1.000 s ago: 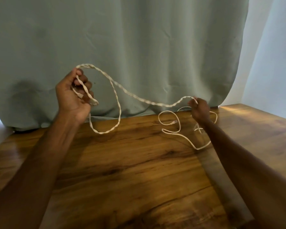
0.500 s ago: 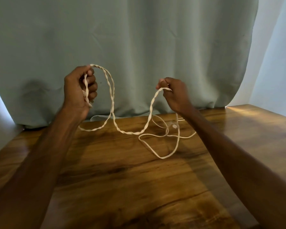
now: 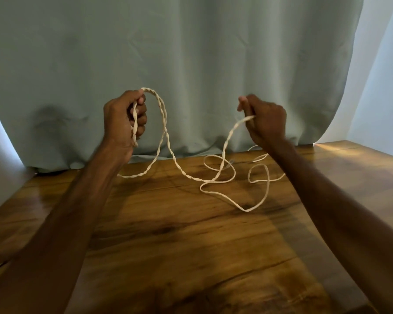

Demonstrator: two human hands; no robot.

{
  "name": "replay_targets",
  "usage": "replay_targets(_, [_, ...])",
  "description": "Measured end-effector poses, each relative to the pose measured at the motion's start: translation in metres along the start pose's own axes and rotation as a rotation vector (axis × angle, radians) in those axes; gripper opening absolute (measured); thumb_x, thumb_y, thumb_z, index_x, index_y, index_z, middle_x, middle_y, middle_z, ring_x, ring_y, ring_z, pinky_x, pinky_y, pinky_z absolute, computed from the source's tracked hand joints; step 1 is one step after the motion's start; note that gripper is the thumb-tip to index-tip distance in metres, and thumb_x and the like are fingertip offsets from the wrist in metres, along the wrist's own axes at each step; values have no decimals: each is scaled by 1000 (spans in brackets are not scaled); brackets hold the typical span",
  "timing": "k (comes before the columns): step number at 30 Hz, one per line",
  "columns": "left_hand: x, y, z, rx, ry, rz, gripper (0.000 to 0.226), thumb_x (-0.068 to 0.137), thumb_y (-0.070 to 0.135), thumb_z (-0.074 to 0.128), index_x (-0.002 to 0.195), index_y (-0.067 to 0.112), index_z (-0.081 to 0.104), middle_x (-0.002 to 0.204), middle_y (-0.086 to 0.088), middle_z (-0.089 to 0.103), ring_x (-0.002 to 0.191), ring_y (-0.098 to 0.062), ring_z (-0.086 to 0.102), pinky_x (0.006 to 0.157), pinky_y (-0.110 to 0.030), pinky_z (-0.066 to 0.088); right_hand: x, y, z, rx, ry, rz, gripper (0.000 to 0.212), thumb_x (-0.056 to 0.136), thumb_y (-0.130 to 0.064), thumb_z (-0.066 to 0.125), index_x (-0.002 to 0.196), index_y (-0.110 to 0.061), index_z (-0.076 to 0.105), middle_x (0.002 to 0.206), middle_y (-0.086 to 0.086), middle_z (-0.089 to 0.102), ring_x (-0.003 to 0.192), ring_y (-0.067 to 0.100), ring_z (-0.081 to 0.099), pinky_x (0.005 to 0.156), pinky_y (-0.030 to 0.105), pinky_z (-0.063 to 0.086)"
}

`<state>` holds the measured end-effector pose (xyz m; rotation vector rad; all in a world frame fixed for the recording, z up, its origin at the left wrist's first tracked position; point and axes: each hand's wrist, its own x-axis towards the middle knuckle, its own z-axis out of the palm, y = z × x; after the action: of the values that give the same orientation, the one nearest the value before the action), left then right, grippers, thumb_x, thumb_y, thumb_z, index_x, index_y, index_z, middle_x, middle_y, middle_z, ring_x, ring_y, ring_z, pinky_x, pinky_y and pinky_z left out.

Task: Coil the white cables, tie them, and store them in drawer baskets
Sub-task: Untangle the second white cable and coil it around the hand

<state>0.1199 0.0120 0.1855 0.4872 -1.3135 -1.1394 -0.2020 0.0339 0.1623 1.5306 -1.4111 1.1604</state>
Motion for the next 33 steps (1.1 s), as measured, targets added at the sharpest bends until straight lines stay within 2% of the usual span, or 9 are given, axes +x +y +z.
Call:
replay_targets(3, [2,3,-2,-20,6,10,28,94,31,53,68,24,54,54,12,39,47,-6,28,38,-19,22,17,-39,3,375,-181,78,34,103,-22,46,89,-14,76,83,5,75,75,19,71,67,36,56])
replay_targets(7, [5,3,-4,33,39,-24,28,92,31,57,65,26,53,53,10,35,48,-8,25,37,-20,19,-11,-93,7,813,-1168,546,41,110,-28,42,109,4,68,78,23,70,52,23,67,43,26,53])
replay_targets(10, [7,-1,-7,91,30,-85,29,93,31,57,65,25,53,52,11,36,46,-8,26,37,-19,20,-61,-111,16,780,-1623,633,52,112,-33,32,128,10,56,97,28,71,70,30,73,65,37,62])
replay_targets(12, [6,-7,-5,162,-9,-124,28,91,33,60,65,25,55,53,10,39,46,-9,29,37,-18,22,-86,-107,20,715,-1549,733,48,112,-31,33,131,8,55,95,22,72,70,26,71,67,37,61])
replay_targets(18, [0,-28,6,303,-137,-221,22,93,31,66,76,18,65,60,3,48,51,-14,34,43,-21,22,-94,-34,19,455,-1141,845,45,111,-27,38,120,12,60,78,16,67,54,21,63,38,25,52])
replay_targets(24, [-10,-32,12,453,-258,-253,28,95,36,66,79,13,67,67,-1,47,49,-10,33,47,-23,21,-101,44,9,395,-996,1094,50,109,-27,33,122,15,58,77,18,67,56,25,61,42,27,52])
replay_targets(29, [-12,-32,12,572,-258,-261,38,97,41,64,91,6,77,67,1,54,50,-7,39,45,-20,26,-90,40,1,155,-1085,659,19,97,-13,61,81,-11,71,65,0,70,62,21,67,48,19,47])
replay_targets(31, [-12,-31,12,591,-214,-251,43,98,49,60,90,11,79,70,3,58,48,-6,41,43,-19,27,-82,32,2,169,-1164,499,16,89,-10,72,101,-20,69,91,-3,71,91,21,70,66,21,52])
replay_targets(33, [-10,-32,9,641,-120,-214,45,102,48,55,92,12,79,72,2,60,45,-5,42,40,-16,29,-70,22,0,236,-1309,438,57,86,-6,76,136,-20,53,123,2,68,114,22,65,88,29,56])
